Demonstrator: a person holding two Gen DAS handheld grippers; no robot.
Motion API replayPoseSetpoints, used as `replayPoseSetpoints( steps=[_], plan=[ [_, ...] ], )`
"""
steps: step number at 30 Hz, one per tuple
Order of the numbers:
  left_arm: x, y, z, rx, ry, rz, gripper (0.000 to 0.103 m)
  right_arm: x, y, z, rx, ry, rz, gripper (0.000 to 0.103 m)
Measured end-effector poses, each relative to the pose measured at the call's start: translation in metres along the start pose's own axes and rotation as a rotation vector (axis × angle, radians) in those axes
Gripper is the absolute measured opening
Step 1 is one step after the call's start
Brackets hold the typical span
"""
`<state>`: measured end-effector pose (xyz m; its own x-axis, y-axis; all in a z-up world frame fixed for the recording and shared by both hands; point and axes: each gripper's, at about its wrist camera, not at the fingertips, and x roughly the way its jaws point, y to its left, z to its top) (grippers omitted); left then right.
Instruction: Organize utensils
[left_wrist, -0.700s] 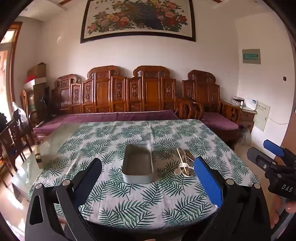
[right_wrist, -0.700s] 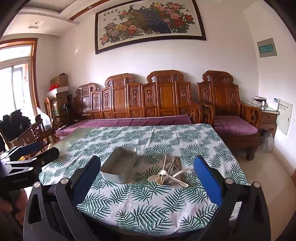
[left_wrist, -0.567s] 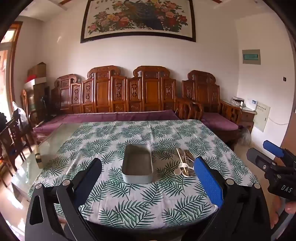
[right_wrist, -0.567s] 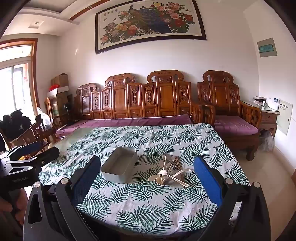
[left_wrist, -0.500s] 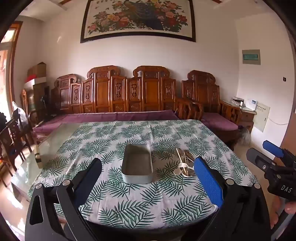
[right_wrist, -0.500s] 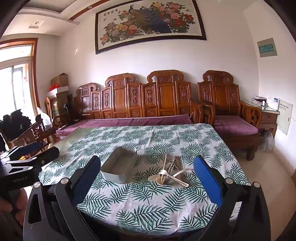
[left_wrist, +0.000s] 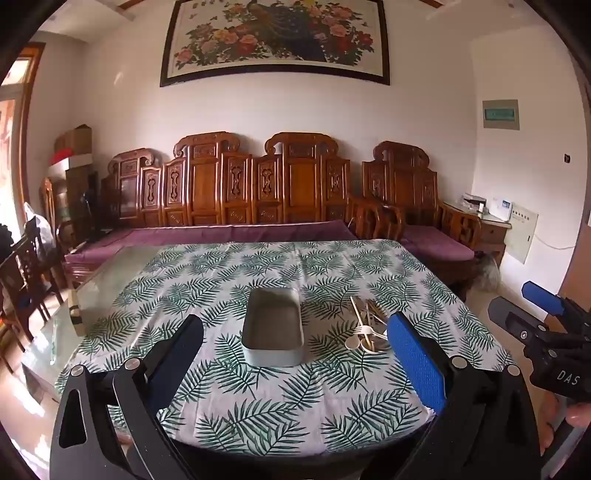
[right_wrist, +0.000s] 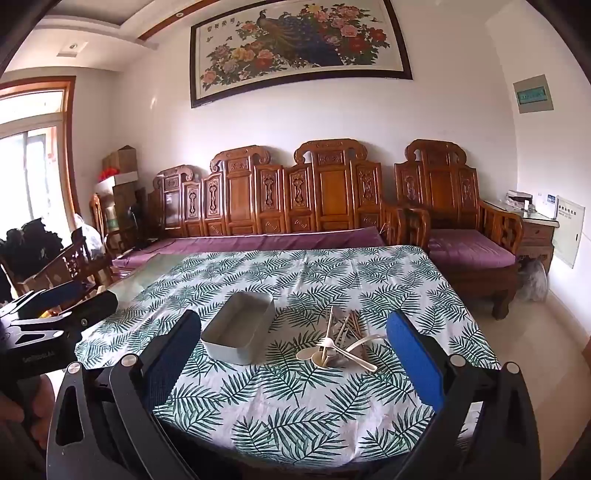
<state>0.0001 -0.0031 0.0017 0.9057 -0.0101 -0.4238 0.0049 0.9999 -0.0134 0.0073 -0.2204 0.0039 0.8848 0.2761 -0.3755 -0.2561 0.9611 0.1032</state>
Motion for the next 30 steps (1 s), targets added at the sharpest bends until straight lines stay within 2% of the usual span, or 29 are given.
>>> replayPoseSetpoints(
  steps=[18,22,30],
  plan=[
    [-0.002,0.002,0.004,-0.001,-0.005,0.000,0.097,0.000,0.000,-0.003,-0.001,0.002,0.000,0.101],
    [-0.012,-0.007,0.016,0.000,-0.014,0.000,0.097,-0.001,-0.001,-0.005,0.000,0.002,-0.001,0.101],
    [-0.013,-0.008,0.018,0.000,-0.015,-0.003,0.097,-0.002,0.000,-0.007,0.002,0.003,0.001,0.101]
  ],
)
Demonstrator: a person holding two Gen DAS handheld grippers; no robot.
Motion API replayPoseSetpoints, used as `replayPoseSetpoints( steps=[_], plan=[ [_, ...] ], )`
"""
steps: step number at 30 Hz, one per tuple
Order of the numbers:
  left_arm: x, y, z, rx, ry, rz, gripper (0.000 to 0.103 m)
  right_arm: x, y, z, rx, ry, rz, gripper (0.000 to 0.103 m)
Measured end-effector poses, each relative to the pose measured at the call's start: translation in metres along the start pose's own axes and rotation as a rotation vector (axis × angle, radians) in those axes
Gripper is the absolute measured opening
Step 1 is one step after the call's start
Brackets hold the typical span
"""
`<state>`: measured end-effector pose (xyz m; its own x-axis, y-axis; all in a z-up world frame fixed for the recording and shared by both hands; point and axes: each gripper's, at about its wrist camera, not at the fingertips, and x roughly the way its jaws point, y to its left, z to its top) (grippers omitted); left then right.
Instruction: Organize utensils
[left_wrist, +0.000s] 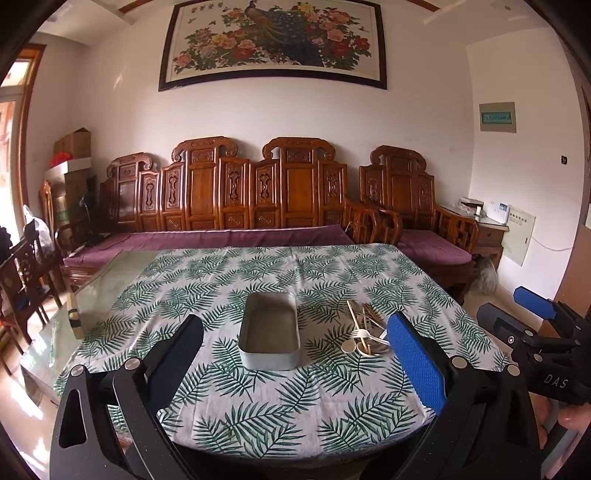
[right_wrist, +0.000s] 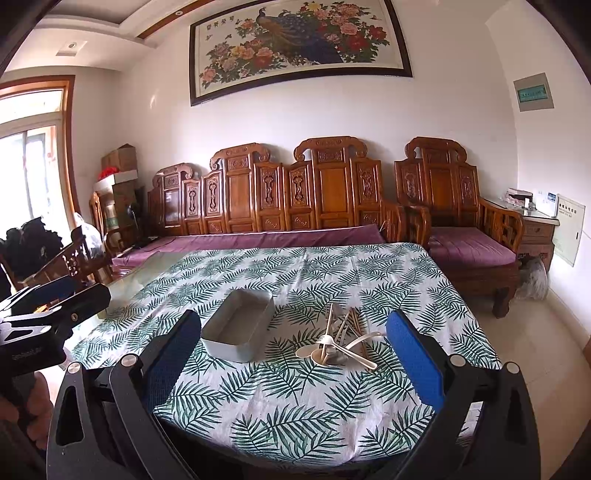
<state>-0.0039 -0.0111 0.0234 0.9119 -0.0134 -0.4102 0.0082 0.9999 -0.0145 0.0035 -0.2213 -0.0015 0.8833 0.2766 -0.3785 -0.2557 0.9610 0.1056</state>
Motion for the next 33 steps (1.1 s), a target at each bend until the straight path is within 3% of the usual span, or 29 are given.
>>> replayPoseSetpoints(
  steps=[33],
  plan=[
    [0.0014,0.0032,-0.0043,0.000,-0.002,-0.006,0.097,0.0071,-0.0013,-0.0060,-0.002,-0.001,0.002,0.101]
  ],
)
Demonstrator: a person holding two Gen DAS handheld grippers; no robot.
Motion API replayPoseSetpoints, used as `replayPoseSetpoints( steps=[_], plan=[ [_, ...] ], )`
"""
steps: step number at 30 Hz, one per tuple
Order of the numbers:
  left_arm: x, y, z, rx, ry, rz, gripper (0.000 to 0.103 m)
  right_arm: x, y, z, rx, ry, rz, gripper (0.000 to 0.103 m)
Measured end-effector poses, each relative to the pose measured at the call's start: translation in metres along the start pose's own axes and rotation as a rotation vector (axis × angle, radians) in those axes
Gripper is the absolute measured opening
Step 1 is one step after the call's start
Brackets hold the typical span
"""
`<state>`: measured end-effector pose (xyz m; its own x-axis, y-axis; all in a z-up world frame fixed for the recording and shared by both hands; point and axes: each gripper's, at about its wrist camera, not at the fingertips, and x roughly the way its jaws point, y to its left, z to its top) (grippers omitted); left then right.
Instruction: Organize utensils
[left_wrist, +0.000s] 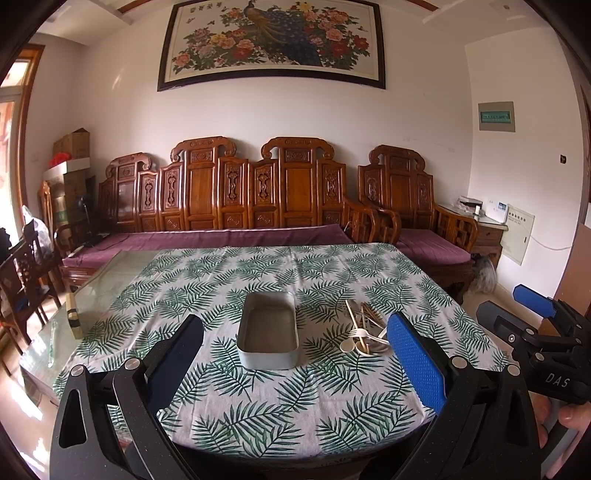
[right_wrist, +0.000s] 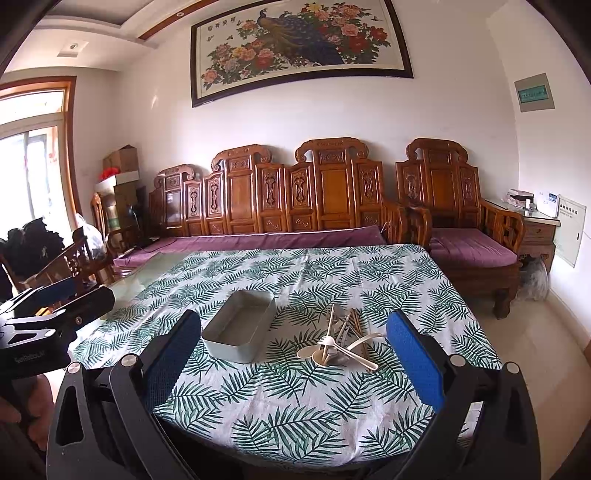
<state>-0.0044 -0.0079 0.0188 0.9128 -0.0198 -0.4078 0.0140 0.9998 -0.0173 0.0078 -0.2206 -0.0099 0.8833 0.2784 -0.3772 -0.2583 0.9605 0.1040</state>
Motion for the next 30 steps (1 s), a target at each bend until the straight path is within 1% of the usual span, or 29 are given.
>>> replayPoseSetpoints(
  steps=[7,15,23,30],
  plan=[
    [0.005,0.001,-0.002,0.002,0.007,-0.002,0.097,0.002,0.001,-0.002,0.003,0.009,-0.001,0.101],
    [0.018,0.005,-0.011,-0.001,0.036,0.001,0.097,0.010,-0.002,-0.004,0.006,0.027,-0.002,0.101],
    [0.046,0.007,-0.025,0.008,0.098,-0.025,0.097,0.037,-0.009,-0.015,0.001,0.077,-0.006,0.101],
    [0.079,0.005,-0.036,0.047,0.161,-0.065,0.097,0.069,-0.018,-0.015,-0.052,0.123,-0.004,0.101]
  ],
)
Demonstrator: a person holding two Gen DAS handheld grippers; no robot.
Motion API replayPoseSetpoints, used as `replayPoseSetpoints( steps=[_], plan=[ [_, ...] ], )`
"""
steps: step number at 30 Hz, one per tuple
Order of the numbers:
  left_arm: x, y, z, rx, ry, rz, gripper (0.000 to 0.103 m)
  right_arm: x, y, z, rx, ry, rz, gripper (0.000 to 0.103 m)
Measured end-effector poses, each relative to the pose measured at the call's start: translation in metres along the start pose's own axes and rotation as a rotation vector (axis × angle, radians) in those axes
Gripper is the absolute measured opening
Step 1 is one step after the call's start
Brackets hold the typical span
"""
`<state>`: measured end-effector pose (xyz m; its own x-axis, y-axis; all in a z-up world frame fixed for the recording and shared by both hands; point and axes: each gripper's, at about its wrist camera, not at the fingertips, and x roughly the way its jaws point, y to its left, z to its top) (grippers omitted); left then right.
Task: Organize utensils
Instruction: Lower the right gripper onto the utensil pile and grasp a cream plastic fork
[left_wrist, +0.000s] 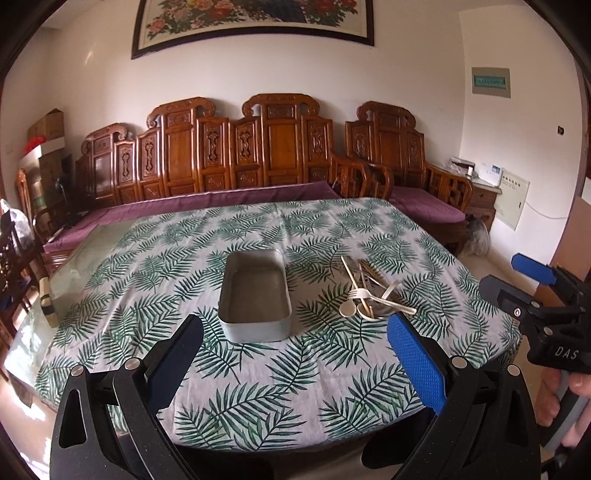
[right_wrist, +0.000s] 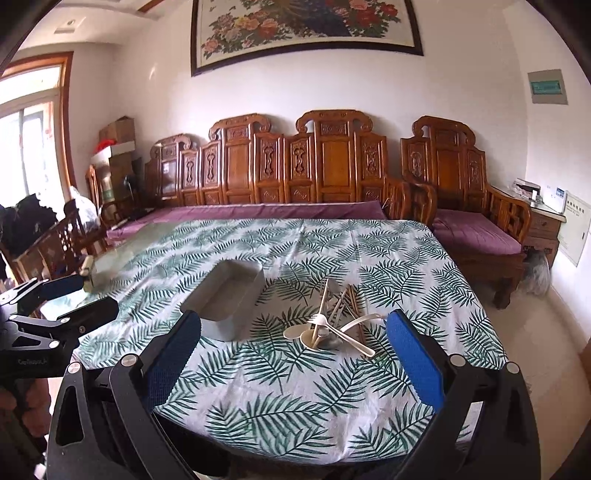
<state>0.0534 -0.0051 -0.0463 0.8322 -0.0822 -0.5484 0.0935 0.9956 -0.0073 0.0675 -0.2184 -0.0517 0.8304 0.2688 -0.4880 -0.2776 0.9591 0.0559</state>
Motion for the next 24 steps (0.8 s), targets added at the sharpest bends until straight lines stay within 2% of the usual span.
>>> replayPoseSetpoints(
  steps=[11,15,20,24],
  plan=[
    [0.047,-0.002,0.002,0.036,0.089,-0.061,0.097,0.049,-0.018,-0.002,-0.057,0.084,0.001,0.100],
    [0.066,-0.005,0.002,0.052,0.138,-0.081,0.097,0.069,-0.030,-0.004,-0.067,0.121,0.004,0.097],
    [0.092,-0.010,-0.001,0.066,0.208,-0.108,0.097,0.108,-0.057,-0.007,-0.068,0.206,0.002,0.087],
    [0.113,-0.012,-0.006,0.086,0.261,-0.115,0.097,0.143,-0.073,-0.012,-0.072,0.289,0.021,0.073]
  ],
)
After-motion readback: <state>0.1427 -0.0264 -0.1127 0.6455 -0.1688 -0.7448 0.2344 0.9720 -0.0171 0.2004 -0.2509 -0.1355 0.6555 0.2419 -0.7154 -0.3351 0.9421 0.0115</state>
